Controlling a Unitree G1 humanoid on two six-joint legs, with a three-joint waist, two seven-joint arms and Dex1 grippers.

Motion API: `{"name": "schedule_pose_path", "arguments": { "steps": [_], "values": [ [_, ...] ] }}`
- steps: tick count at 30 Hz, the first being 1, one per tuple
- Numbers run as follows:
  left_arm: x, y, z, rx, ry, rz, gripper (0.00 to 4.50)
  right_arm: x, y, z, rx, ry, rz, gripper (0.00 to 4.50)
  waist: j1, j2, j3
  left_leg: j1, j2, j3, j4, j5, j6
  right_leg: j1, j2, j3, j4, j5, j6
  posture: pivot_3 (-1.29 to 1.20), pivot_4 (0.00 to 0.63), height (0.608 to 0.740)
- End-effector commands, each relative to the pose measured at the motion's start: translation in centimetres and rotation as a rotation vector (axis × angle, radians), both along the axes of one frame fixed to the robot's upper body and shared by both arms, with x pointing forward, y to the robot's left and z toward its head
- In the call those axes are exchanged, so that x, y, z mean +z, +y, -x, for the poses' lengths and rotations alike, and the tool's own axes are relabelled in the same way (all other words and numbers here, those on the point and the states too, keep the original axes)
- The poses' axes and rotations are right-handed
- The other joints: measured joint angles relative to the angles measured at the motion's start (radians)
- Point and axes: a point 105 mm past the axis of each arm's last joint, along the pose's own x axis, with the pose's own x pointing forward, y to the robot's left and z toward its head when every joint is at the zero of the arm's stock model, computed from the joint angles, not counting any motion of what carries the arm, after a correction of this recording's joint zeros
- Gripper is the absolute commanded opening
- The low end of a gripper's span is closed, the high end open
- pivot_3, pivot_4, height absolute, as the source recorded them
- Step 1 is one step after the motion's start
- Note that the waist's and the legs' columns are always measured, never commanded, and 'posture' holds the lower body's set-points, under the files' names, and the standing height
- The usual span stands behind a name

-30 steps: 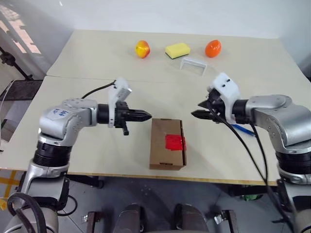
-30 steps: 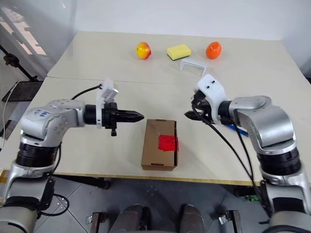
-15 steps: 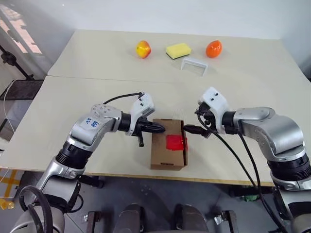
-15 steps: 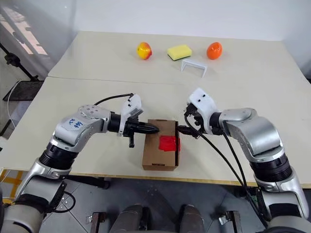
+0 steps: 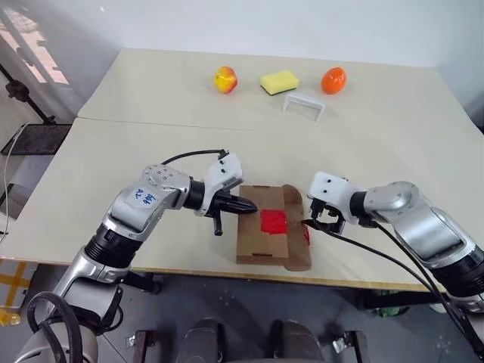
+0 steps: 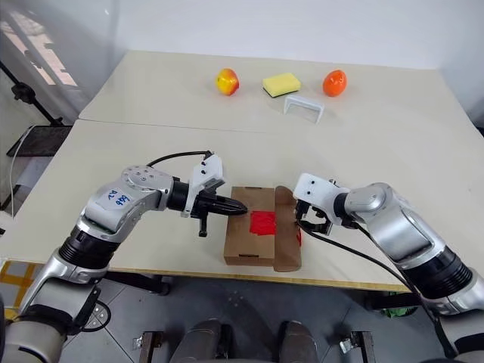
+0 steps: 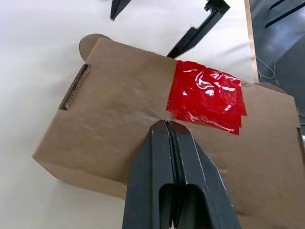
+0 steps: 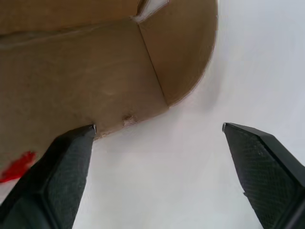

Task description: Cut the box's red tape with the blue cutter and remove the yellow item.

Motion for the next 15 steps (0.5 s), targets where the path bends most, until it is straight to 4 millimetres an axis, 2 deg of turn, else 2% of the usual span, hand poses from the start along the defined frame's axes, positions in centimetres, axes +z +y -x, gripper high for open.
{"name": "schedule_pose_path", "arguments": {
  "steps": [1, 3, 5, 8, 15],
  "values": [
    [-1.2, 0.7, 0.2, 0.029, 0.030, -0.039, 0.00, 0.8, -1.0, 0.4, -0.115, 0.087, -0.174, 4.44, -0.001, 0.000, 0.000, 0.000, 0.000, 0.000, 0.000, 0.000, 0.000, 0.000, 0.000, 0.000, 0.000, 0.000, 0.000, 0.00, 0.150, 0.740],
    [-1.3, 0.8, 0.4, 0.031, 0.033, -0.040, 0.00, 1.9, -1.4, 1.2, -0.229, 0.269, -0.420, 4.44, -0.004, 0.000, 0.000, 0.000, 0.000, 0.000, -0.001, 0.000, 0.000, -0.002, 0.000, 0.000, 0.000, 0.000, 0.000, 0.00, 0.150, 0.740],
    [-1.3, 0.9, 0.4, 0.031, 0.034, -0.041, 0.00, 2.1, -1.2, 1.6, -0.274, 0.386, -0.553, 4.44, -0.005, 0.000, 0.000, 0.000, 0.000, 0.000, -0.001, 0.000, 0.000, -0.002, 0.000, 0.000, 0.000, 0.000, 0.000, 0.00, 0.150, 0.740],
    [-1.3, 0.8, 0.4, 0.027, 0.037, -0.042, 0.00, 1.8, -0.5, 1.1, -0.306, 0.491, -0.684, 4.44, -0.007, 0.001, 0.000, 0.000, 0.000, 0.000, -0.001, 0.000, 0.000, -0.002, 0.001, 0.001, 0.001, 0.000, 0.000, 0.00, 0.150, 0.740],
    [-1.3, 0.5, 0.3, 0.007, 0.037, -0.046, 0.00, 0.5, 2.0, 0.7, -0.277, 0.653, -0.761, 4.44, -0.007, 0.001, 0.000, 0.000, 0.000, 0.002, -0.002, 0.000, 0.000, -0.004, 0.001, 0.002, 0.001, 0.000, 0.000, 0.00, 0.150, 0.740]
  ]
}}
